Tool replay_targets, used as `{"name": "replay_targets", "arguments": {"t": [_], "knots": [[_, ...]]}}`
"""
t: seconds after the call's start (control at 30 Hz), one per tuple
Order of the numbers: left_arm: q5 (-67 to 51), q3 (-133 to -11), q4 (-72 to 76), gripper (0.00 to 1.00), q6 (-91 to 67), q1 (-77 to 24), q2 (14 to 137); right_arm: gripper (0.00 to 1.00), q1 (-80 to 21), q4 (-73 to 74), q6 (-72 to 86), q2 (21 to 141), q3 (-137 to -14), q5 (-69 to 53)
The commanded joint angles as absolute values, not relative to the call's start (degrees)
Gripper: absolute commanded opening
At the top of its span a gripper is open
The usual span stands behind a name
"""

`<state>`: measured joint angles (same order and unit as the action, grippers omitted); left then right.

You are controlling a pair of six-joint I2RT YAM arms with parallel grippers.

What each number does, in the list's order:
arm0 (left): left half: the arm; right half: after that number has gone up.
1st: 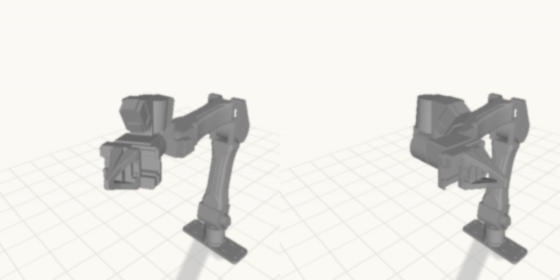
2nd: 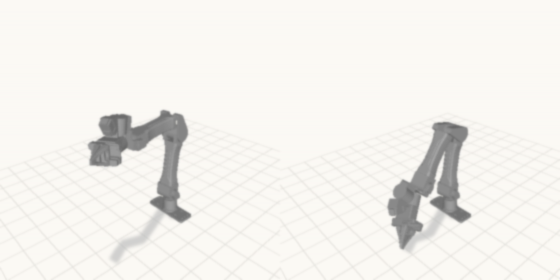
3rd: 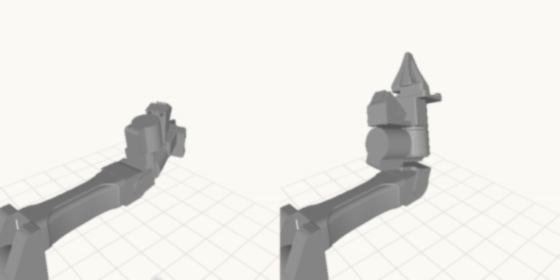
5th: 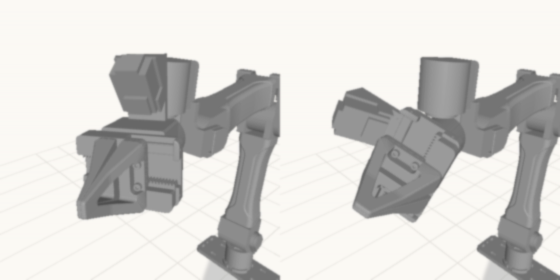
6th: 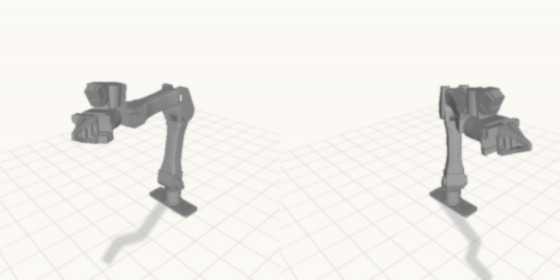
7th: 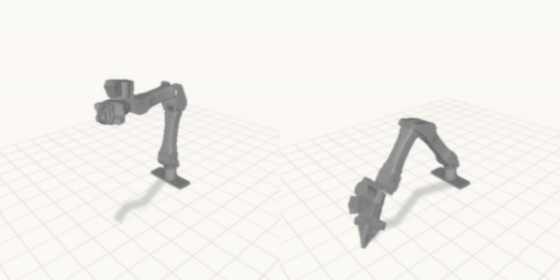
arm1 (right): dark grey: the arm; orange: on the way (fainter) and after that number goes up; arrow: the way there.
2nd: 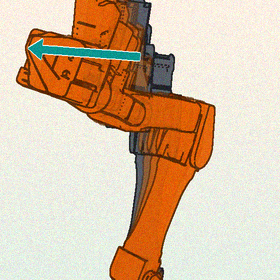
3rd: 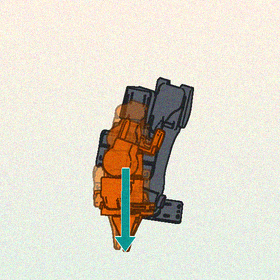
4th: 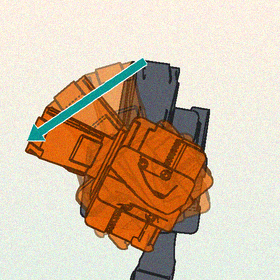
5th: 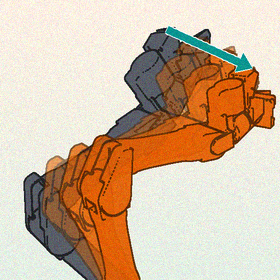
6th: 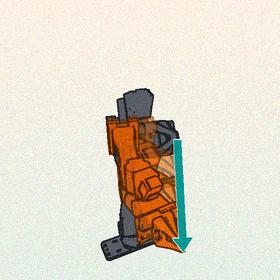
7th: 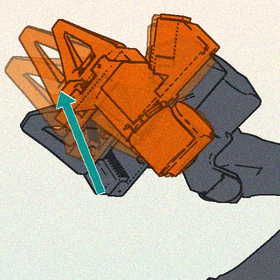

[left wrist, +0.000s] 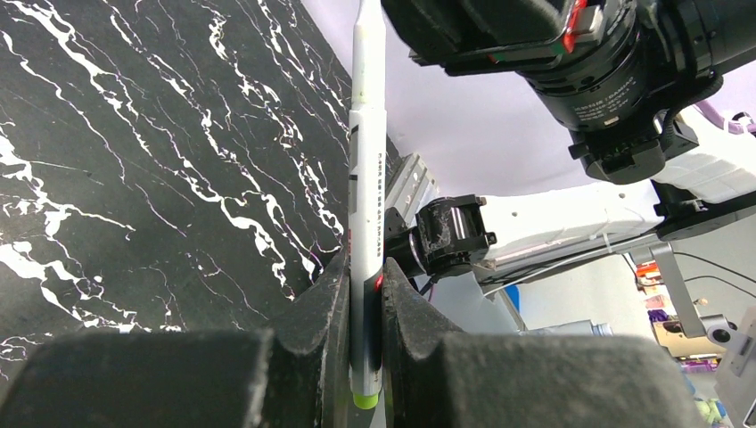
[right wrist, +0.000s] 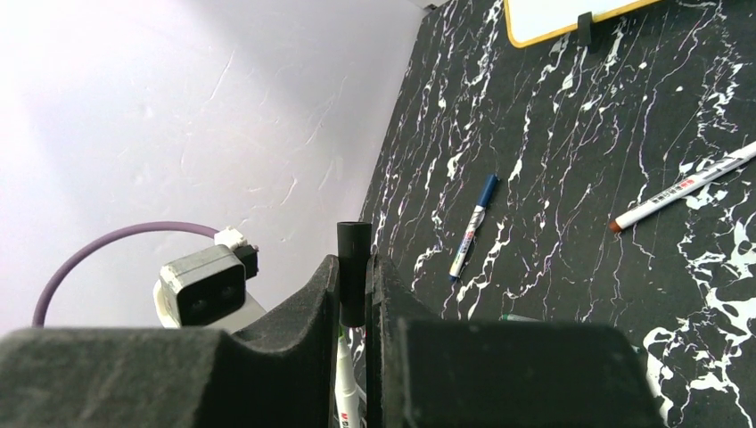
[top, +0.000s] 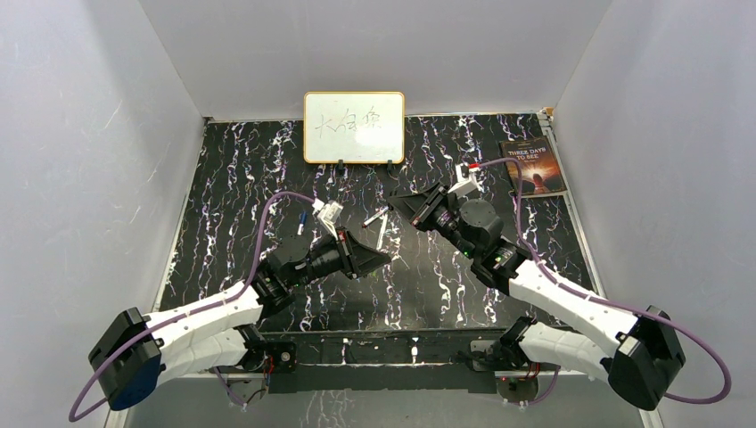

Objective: Insert the pens into the pen caps

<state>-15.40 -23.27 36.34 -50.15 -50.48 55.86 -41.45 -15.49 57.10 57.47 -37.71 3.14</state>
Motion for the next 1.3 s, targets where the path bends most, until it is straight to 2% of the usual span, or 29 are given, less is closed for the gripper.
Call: {"name": "replay_targets", "arguments": {"t": [0.0,1.27], "knots": [[-15.23,-26.19,37.43,0.00,-49.10,-50.79,54.77,0.00,-41.14,-20.22,56.94,57.87,-40.52,-0.04],[-15.29,-24.87,35.37,0.00,-48.24,-50.74,53.30,0.00,-40.78,-21.27,56.84,57.28,-41.24,-0.87]]}}
